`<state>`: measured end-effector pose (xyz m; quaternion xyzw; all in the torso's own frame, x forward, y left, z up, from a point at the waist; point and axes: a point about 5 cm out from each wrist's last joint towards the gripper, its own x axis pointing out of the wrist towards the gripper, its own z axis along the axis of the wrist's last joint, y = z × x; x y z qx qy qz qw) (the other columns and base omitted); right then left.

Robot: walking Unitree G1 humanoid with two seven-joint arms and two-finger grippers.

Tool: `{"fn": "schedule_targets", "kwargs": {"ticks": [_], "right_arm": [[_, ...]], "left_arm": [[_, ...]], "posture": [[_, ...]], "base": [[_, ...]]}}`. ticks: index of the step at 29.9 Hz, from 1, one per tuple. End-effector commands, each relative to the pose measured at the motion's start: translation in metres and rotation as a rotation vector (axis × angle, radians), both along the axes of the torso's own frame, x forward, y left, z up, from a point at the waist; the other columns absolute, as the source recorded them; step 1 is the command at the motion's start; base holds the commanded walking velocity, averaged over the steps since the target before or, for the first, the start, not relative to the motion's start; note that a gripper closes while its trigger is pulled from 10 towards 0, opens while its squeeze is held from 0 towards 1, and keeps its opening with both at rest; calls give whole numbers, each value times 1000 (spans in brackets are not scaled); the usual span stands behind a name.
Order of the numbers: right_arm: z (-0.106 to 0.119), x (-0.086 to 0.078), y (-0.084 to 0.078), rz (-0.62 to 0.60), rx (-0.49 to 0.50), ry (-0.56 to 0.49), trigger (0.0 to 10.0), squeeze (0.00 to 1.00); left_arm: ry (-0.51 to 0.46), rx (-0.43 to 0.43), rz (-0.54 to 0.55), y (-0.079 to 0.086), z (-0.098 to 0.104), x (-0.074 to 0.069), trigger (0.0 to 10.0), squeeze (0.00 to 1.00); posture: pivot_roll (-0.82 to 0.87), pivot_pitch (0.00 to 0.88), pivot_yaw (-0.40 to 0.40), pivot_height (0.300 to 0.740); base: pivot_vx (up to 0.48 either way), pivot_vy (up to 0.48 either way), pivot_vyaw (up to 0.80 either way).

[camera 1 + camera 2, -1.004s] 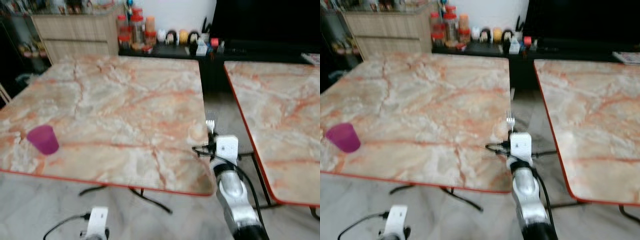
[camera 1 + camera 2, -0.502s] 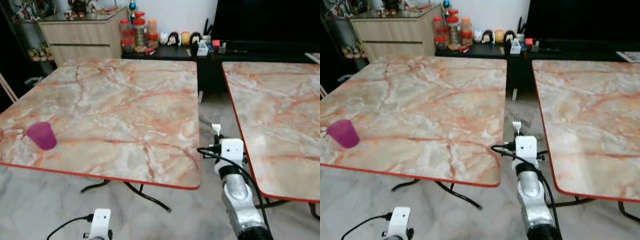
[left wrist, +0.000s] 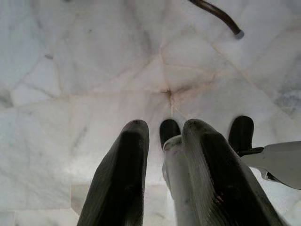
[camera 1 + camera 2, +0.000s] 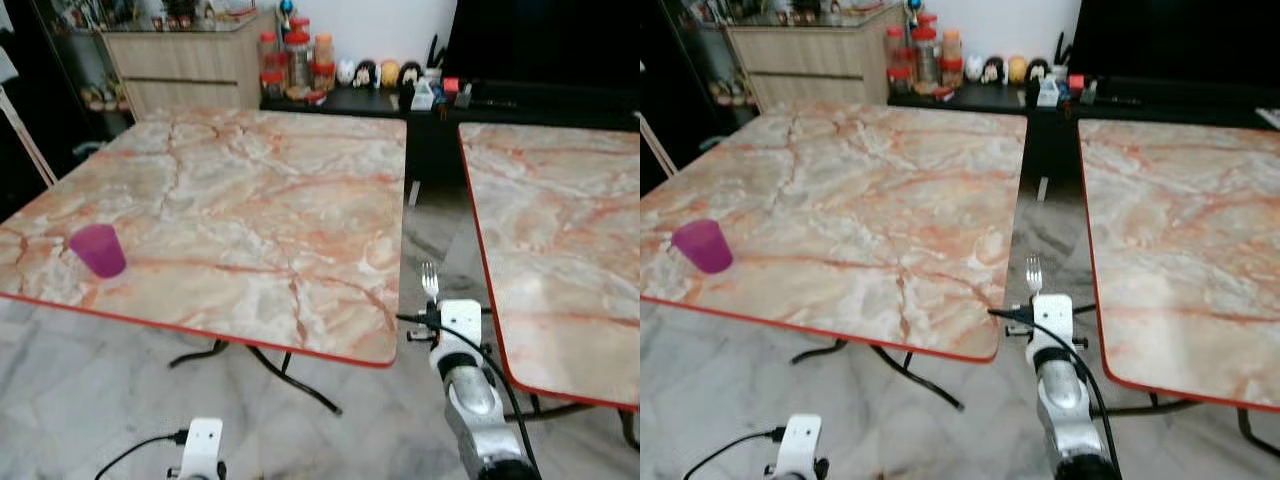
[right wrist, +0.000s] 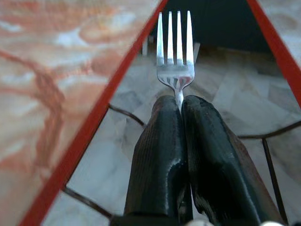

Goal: Setting the table

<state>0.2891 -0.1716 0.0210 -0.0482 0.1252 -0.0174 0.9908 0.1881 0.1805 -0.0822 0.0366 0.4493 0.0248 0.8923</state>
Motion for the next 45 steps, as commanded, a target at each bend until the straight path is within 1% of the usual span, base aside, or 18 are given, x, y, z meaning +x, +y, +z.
{"fn": "schedule_targets", "kwargs": {"ticks": [1,4,5,9,14,16,18,20,23,25,32,33,34,35,36,37,39,45], "right_arm": [[-6,-2,-4,-5,-2,35,10000,0],[-17,-8,-7,-9,-1,91,10000,0],[-26,-15,-9,-7,-8,143,10000,0],[-36,-22,-11,1,-28,197,10000,0],[-54,-40,-19,-15,-28,297,10000,0],[-55,-41,-20,-16,-31,306,10000,0],[-61,-49,-23,-24,-28,339,10000,0],[-61,-49,-23,-23,-28,339,10000,0],[-76,-69,-29,-44,-37,429,10000,0],[-82,-79,-33,-62,-34,471,10000,0],[-95,-103,-42,-139,-2,554,10000,0],[-97,-108,-43,-150,2,570,10000,0],[-102,-117,-45,-171,22,602,10000,0],[-102,-117,-45,-171,22,602,10000,0],[-104,-122,-46,-184,32,622,10000,0],[-109,-134,-48,-206,50,664,10000,0],[-116,-151,-52,-218,13,746,10000,0],[-116,-153,-53,-235,32,720,10000,0]], "left_arm": [[2,1,8,2,0,0,10000,0],[5,0,8,1,0,-1,10000,0],[6,0,7,1,-1,-1,10000,0],[7,-2,4,1,-1,-2,10000,0],[7,1,-1,1,-1,-1,10000,0],[7,1,-1,1,-1,-1,10000,0],[6,1,-3,1,0,-1,10000,0],[6,1,-3,1,0,-1,10000,0],[5,-1,-9,0,0,0,10000,0],[6,-1,-15,-1,0,0,10000,0],[15,0,-26,-1,-1,-2,10000,0],[16,1,-27,0,-1,-2,10000,0],[16,2,-28,0,-1,-1,10000,0],[16,2,-28,0,-1,-1,10000,0],[16,3,-28,0,-1,-1,10000,0],[21,9,-38,0,-1,-1,10000,0],[23,9,-40,0,-1,-1,10000,0],[24,14,-40,0,-1,-1,10000,0]], "posture": [[-51,0,-30,725],[-50,0,-31,725],[-50,0,-28,725],[-49,0,-29,725],[-50,0,-28,725],[-50,0,-28,725],[-50,0,-27,725],[-50,0,-27,725],[-51,0,-24,725],[-51,0,-24,725],[-55,0,-18,725],[-55,0,-19,725],[-56,0,-17,725],[-56,0,-17,725],[-56,0,-16,725],[-57,0,-15,725],[-53,0,-16,725],[-55,0,-16,725]], "base": [[0,0,0],[0,0,0],[0,0,0],[0,0,0],[0,0,0],[0,0,0],[0,0,0],[0,0,0],[0,0,0],[0,0,0],[0,0,0],[0,0,0],[0,0,0],[0,0,0],[0,0,0],[0,0,0],[0,0,0],[0,0,0]]}}
